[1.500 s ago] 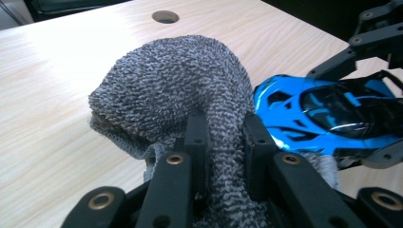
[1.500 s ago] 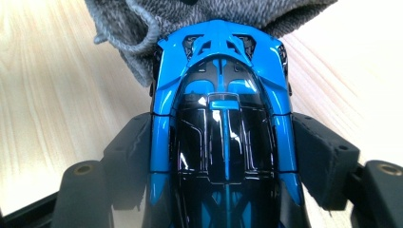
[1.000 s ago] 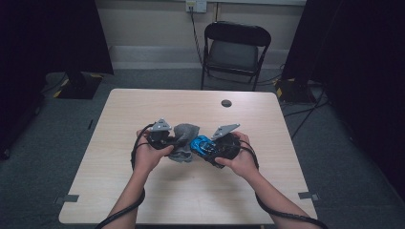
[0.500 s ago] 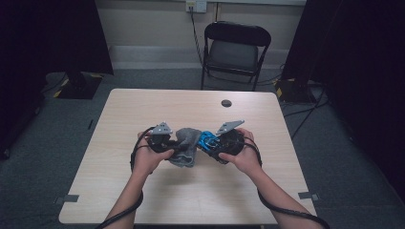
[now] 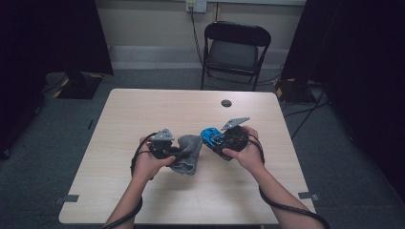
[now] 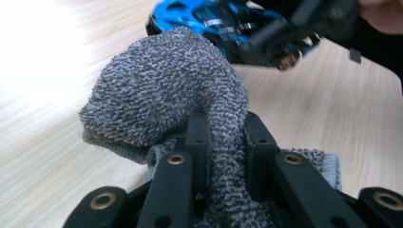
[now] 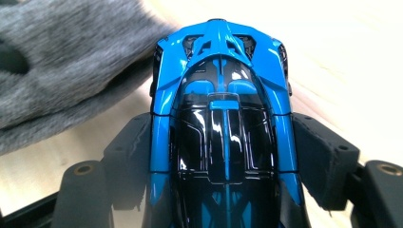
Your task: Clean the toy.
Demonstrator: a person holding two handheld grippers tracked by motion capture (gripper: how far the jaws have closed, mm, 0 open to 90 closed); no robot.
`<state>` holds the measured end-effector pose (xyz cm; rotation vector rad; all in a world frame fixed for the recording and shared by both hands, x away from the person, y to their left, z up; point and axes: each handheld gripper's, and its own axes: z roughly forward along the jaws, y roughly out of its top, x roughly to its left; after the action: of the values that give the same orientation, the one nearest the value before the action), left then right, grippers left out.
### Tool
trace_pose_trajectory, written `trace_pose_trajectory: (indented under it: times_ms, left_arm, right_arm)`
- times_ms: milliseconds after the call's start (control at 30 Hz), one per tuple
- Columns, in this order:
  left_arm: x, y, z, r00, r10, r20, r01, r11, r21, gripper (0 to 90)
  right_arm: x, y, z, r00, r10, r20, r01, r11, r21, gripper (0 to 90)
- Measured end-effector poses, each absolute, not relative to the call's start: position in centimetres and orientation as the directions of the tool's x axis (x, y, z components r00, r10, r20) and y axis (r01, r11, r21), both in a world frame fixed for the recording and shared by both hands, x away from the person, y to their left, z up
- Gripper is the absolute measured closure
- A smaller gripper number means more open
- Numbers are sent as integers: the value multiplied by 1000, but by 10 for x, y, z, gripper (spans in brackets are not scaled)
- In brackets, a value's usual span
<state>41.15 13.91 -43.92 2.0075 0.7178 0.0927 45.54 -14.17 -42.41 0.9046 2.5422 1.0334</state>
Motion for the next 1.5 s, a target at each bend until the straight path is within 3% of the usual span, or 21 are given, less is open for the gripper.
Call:
trace_pose_trajectory:
  times_ms: [333, 767, 1167, 1500]
  left_arm:
    - [410, 148, -440, 809, 547, -214, 460, -364, 810, 762]
    - [434, 167, -421, 732, 658, -179, 465, -290, 837, 761]
    - [439, 152, -423, 765, 617, -187, 460, -319, 829, 761]
    - [436, 153, -426, 785, 583, -210, 461, -324, 826, 762]
  right_arm:
    - [463, -153, -423, -752, 659, 9, 476, 533, 700, 282]
    - [443, -135, -422, -812, 583, 13, 419, 568, 708, 282]
    - [431, -119, -421, -852, 524, 14, 373, 589, 717, 282]
    - [436, -122, -421, -843, 538, 2, 379, 591, 712, 282]
